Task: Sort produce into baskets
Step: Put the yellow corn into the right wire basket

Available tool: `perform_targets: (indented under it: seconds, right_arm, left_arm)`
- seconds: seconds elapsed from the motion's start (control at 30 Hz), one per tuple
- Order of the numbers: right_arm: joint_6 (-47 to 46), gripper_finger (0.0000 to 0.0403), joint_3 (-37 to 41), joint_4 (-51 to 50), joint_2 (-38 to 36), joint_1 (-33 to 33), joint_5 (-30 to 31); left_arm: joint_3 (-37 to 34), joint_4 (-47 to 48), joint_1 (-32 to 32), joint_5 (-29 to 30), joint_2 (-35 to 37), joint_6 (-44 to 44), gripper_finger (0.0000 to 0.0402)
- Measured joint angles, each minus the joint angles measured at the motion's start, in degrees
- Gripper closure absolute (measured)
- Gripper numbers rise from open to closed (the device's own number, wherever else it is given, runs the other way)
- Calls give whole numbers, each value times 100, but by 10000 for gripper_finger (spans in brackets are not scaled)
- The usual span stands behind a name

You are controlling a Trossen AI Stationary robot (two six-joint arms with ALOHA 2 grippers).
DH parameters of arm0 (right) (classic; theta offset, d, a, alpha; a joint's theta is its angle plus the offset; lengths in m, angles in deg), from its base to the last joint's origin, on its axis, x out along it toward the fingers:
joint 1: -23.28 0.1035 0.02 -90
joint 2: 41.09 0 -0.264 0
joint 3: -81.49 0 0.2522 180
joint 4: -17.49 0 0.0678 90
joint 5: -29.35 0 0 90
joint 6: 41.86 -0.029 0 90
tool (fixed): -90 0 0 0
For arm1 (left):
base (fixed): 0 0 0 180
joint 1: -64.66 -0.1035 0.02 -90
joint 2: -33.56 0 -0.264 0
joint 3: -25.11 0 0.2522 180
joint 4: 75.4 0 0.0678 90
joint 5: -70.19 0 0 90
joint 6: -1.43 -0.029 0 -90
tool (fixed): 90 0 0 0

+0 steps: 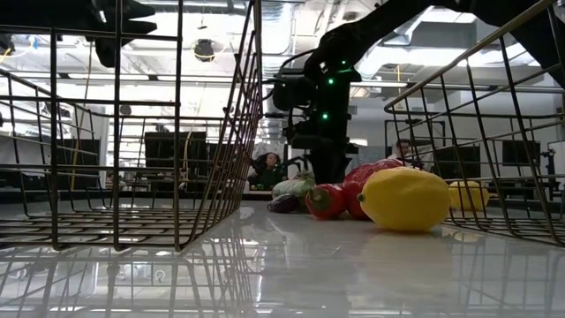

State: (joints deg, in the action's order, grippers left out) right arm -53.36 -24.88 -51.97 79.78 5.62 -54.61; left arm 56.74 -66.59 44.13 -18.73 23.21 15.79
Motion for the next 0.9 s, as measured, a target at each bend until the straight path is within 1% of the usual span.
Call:
perform_targets:
  seconds: [0.17,0.3,0.43,0.53,0.67,0.83,0.9]
  right_arm:
    - [72,243,-329,-426,-78,89,15]
    - [131,244,-776,-921,-184,211,289]
    - [148,244,-1318,-1451,-259,385,555]
    - [138,244,-1601,-1741,-466,650,618]
    - [-86,244,-1794,-2170,-766,1102,584]
    - [-771,243,-1839,-2594,-1434,1815,556]
    - [-1112,242,-1837,-2706,-1628,2122,401]
  left_arm:
    - [0,114,0,-246,0,149,269]
    - [0,246,1,-384,0,195,269]
    - [0,411,2,-391,0,330,269]
    - [0,461,2,-392,0,347,269]
    - [0,461,4,-404,0,349,269]
    - [0,386,4,-534,0,351,269]
    - [0,376,4,-536,2,354,269]
